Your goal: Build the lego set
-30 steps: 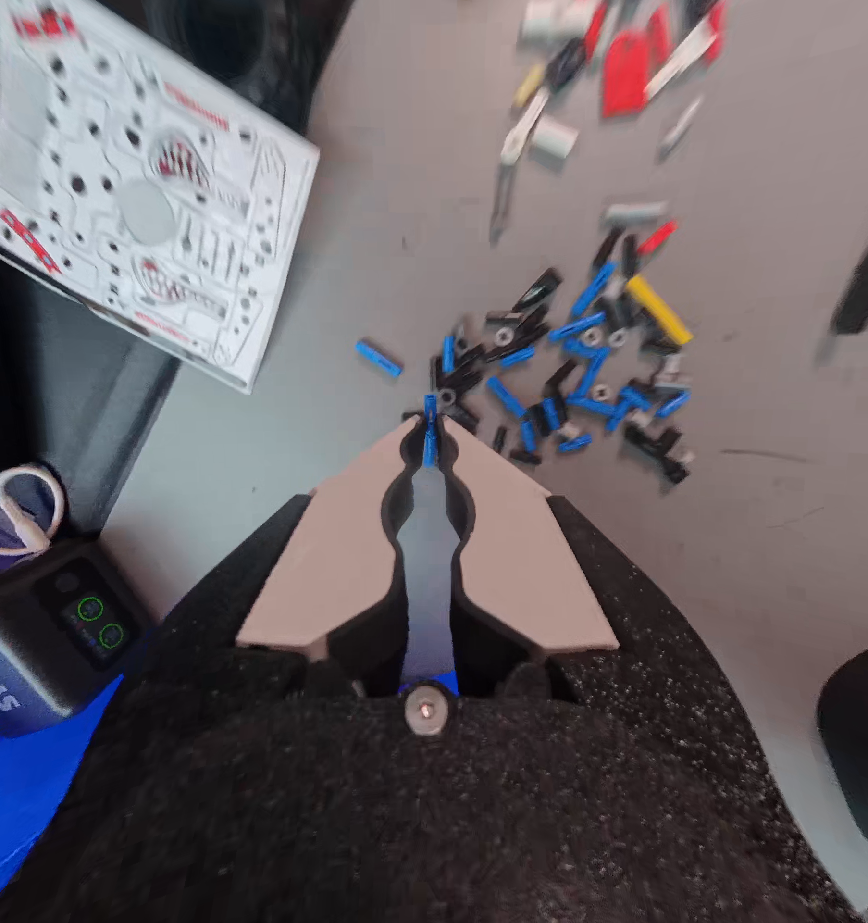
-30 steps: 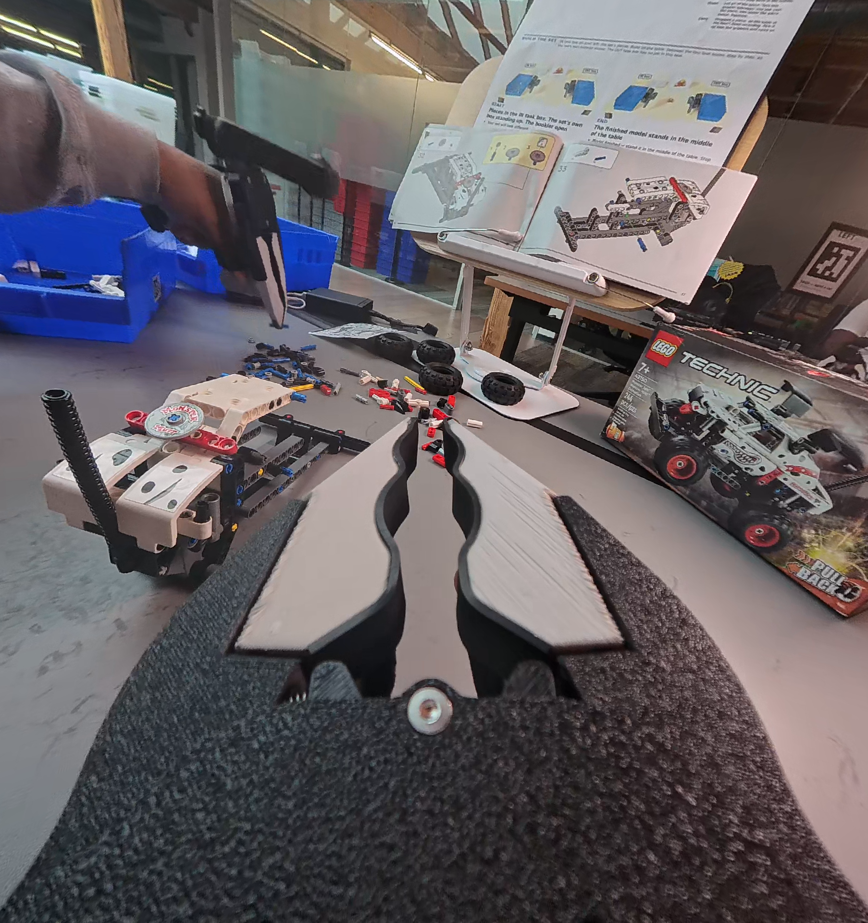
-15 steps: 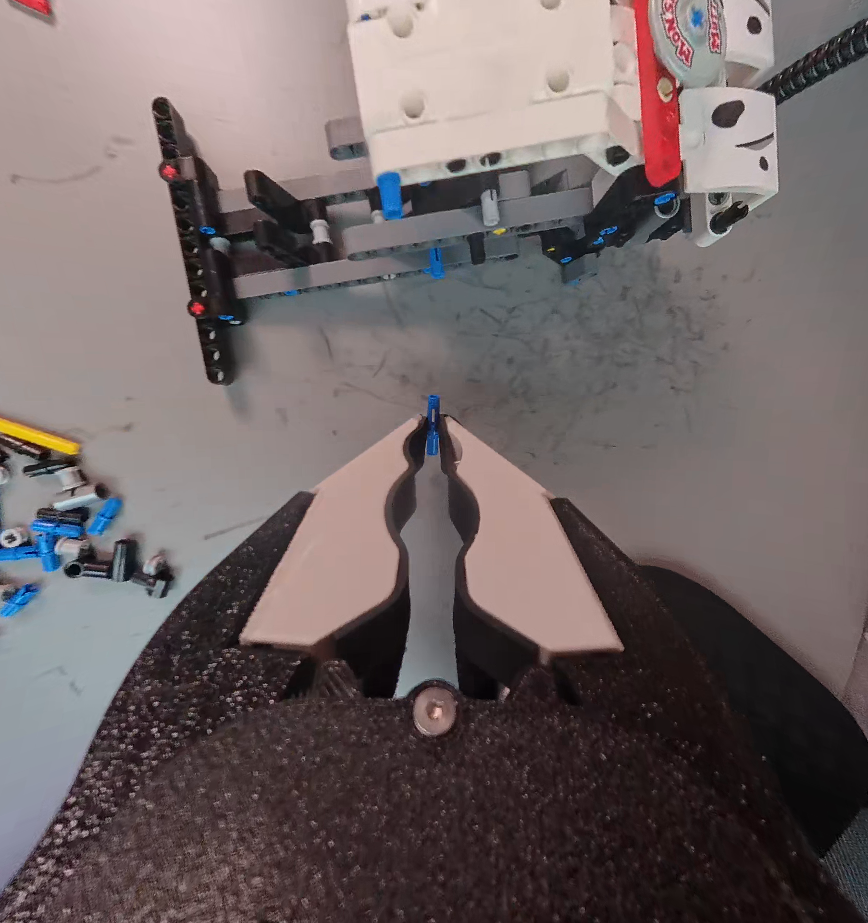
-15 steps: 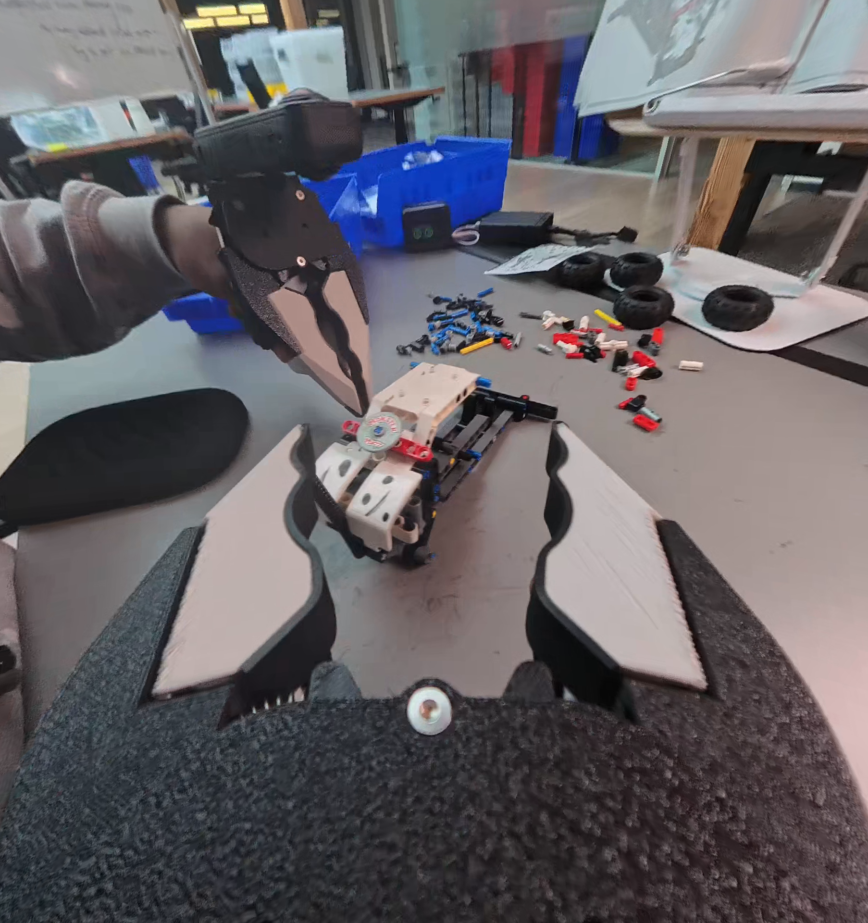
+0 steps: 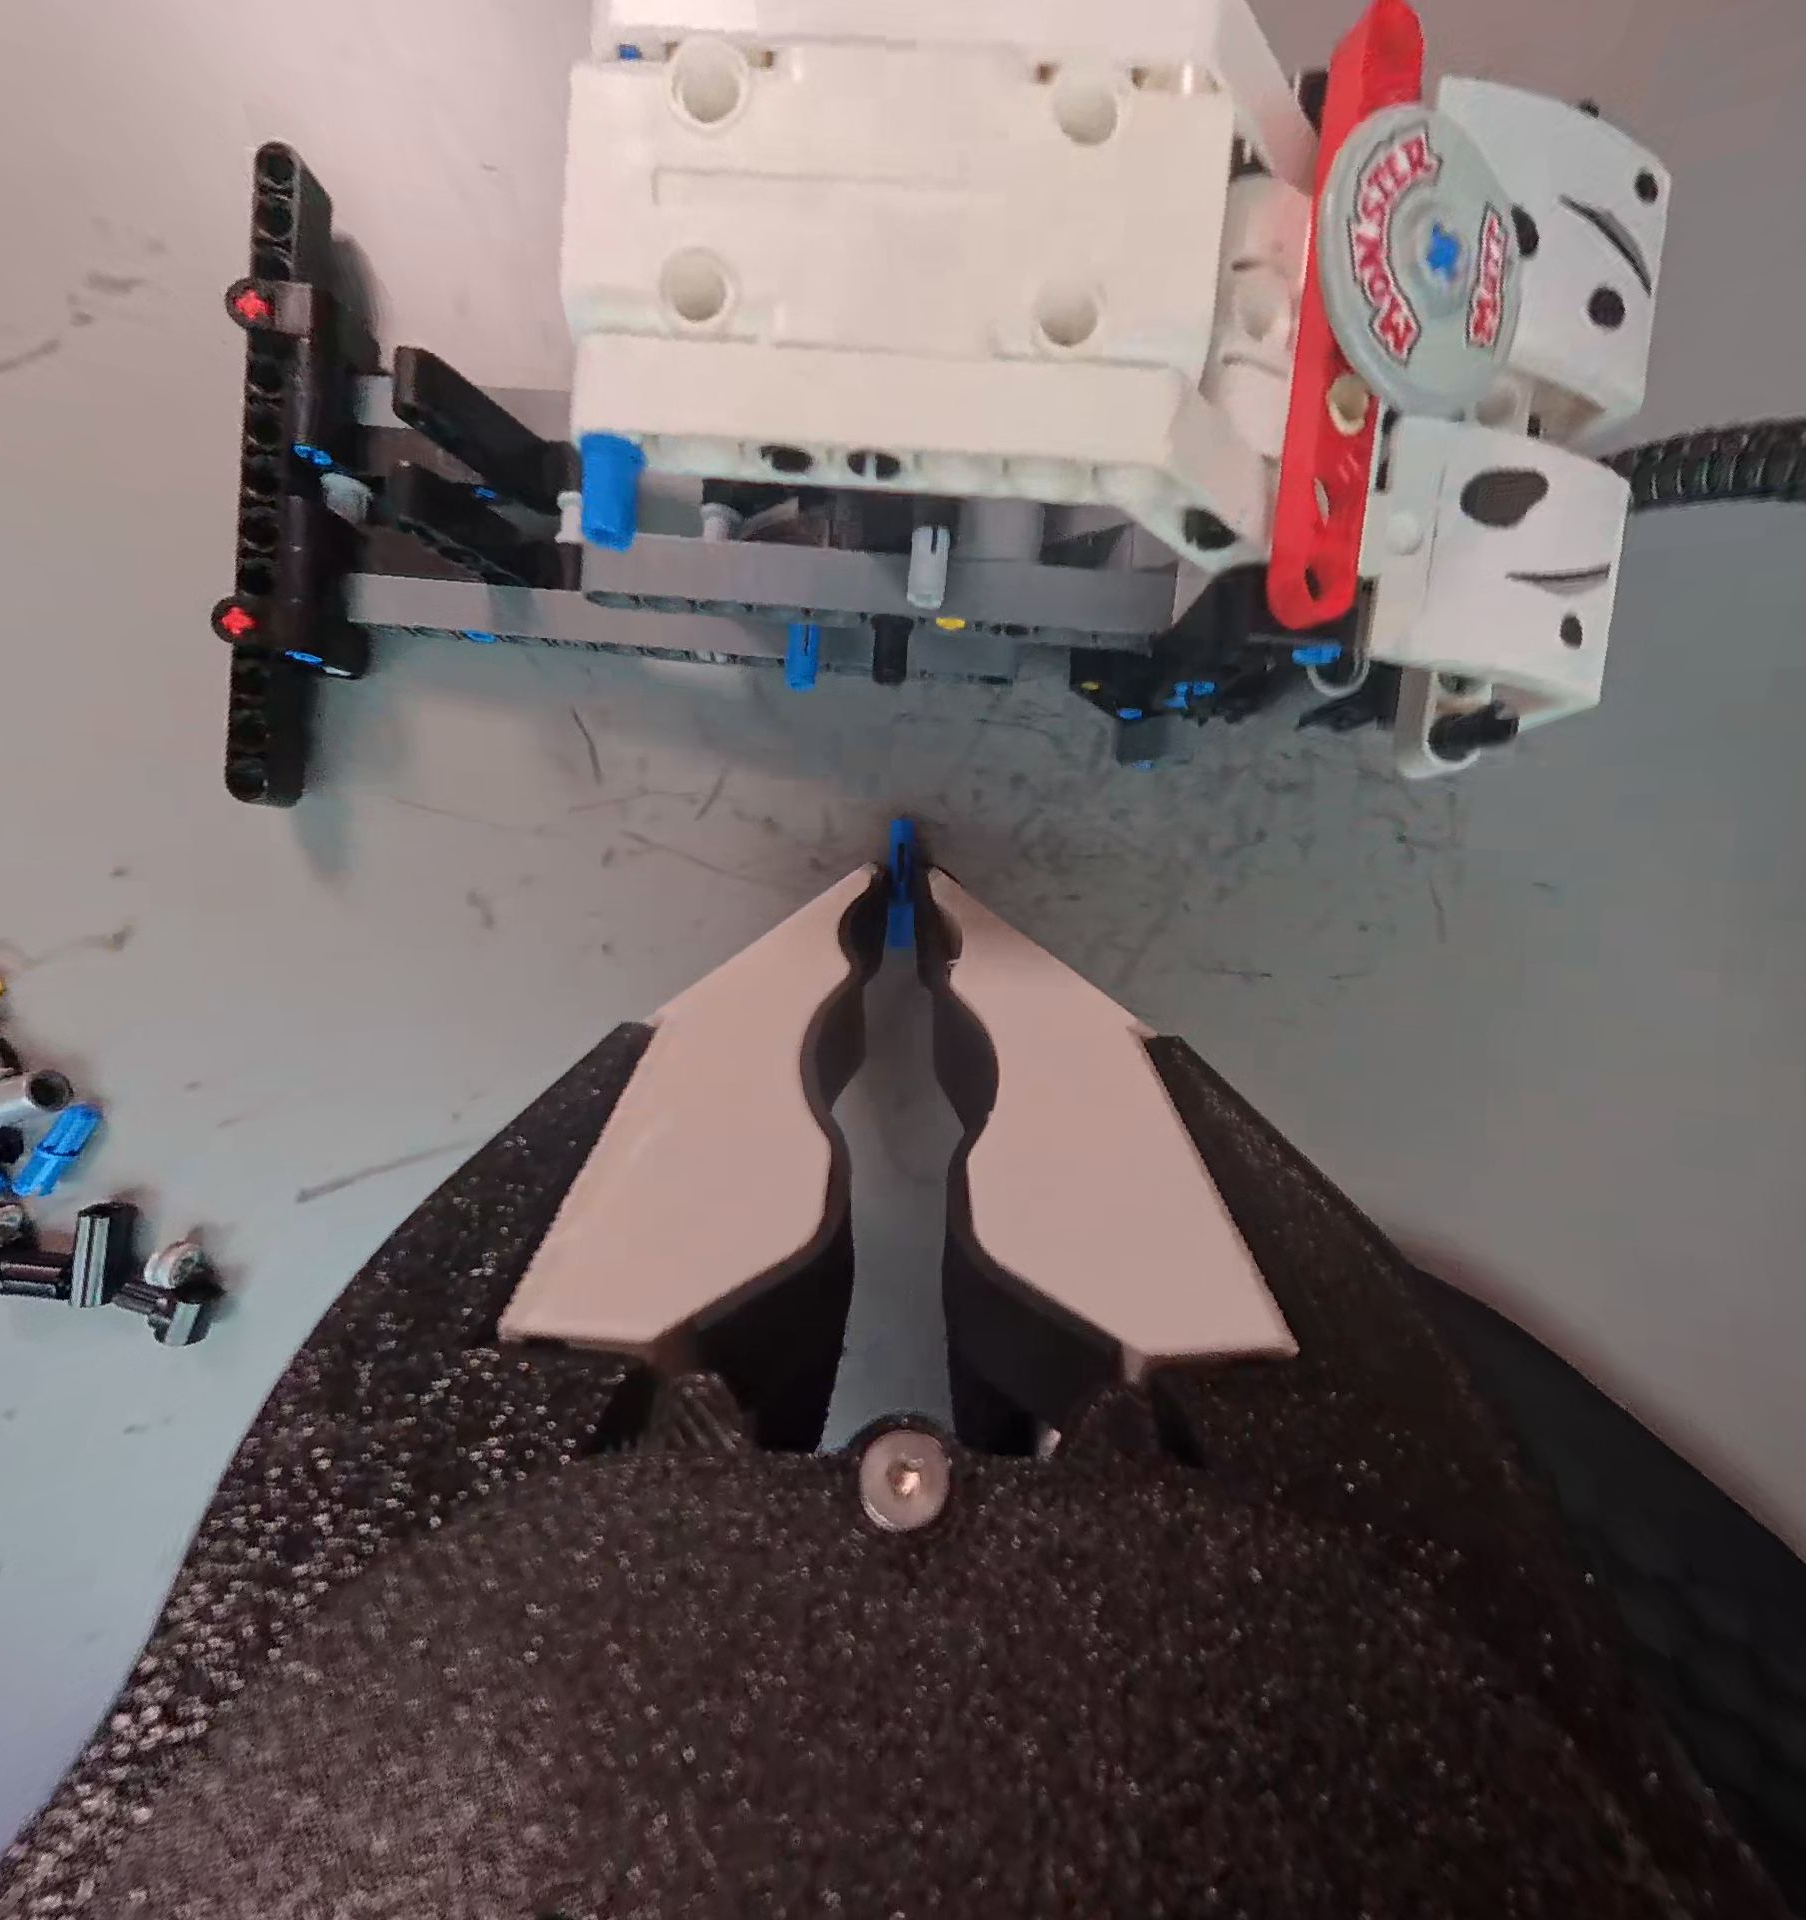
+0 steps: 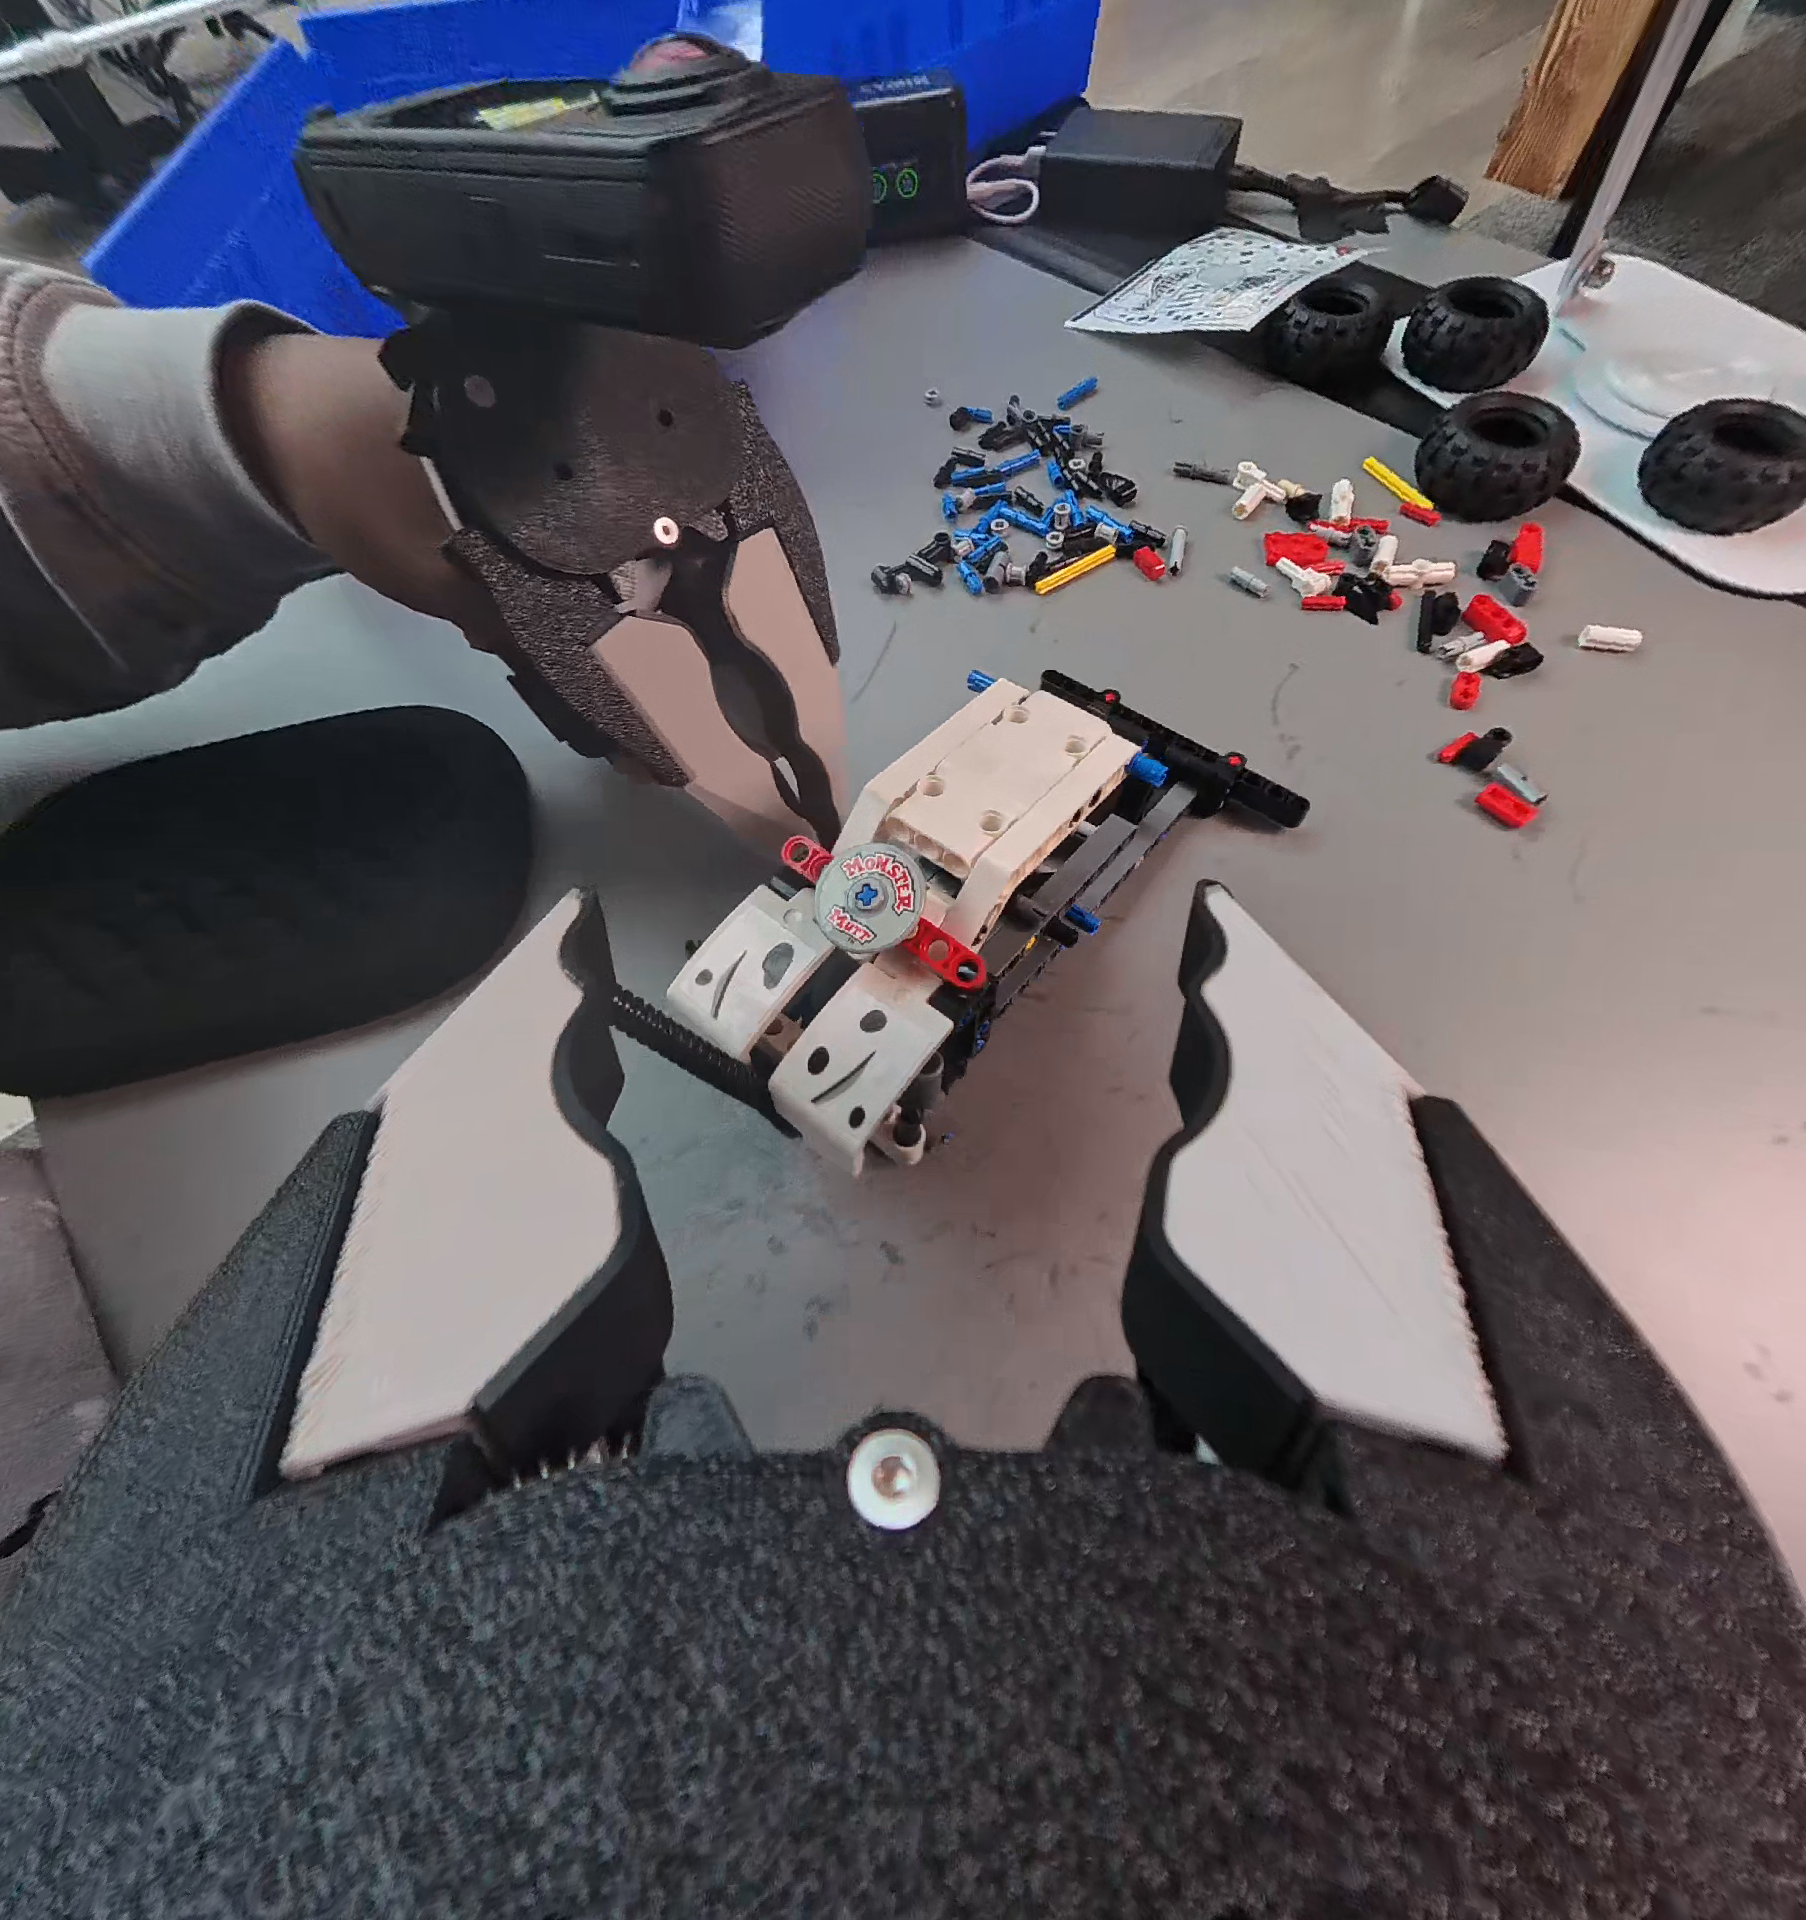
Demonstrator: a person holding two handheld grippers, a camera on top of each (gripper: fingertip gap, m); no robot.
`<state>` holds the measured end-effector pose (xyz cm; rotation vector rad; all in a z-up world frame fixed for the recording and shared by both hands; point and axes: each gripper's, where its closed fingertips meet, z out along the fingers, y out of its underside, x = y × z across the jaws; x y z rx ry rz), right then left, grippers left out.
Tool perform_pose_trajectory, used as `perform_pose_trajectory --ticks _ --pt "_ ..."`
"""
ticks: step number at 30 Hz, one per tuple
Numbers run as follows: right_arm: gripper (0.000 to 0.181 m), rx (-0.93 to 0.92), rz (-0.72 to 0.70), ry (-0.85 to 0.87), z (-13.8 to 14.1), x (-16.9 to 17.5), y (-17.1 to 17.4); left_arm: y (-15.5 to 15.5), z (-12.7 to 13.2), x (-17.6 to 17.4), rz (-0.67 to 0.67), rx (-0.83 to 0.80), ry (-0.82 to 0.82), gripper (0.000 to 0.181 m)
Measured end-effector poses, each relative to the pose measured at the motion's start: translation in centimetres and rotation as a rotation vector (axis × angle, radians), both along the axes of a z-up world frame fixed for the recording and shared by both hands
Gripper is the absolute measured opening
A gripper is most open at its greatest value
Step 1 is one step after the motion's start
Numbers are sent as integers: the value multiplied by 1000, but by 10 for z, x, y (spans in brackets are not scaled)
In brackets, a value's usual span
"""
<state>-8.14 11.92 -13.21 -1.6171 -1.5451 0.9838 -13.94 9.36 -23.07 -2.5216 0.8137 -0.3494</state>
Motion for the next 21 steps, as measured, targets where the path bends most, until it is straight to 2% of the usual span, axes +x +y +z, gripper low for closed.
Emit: perform_pose_trajectory --ticks 3,6,7,8,11,13,14,15,19,21 --pt "115 16 10 -31 -5 -3 -17 1 0 0 13 11 -17 4" --pt "114 14 14 -51 -21 -8 -27 0 0 0 22 23 -28 4" --pt "113 6 11 -62 -26 -8 -25 0 0 0 24 26 -29 4" --pt "99 23 5 -85 -30 -5 -18 -1 0 -1 26 28 -26 4" --pt "103 58 25 -143 -32 12 5 -4 0 -4 29 39 -12 5" --pt "96 85 -15 -145 -25 22 30 -6 0 -5 36 50 -22 5" --pt "73 123 -54 -122 -17 27 46 -7 0 -5 41 56 -31 5" --pt "63 143 -54 -100 -10 31 52 -7 1 -5 47 61 -41 5" --pt "58 207 -125 42 25 39 72 -7 1 -5 67 79 -69 6" --pt "72 132 -91 54 24 38 59 -7 1 -5 74 82 -78 6"
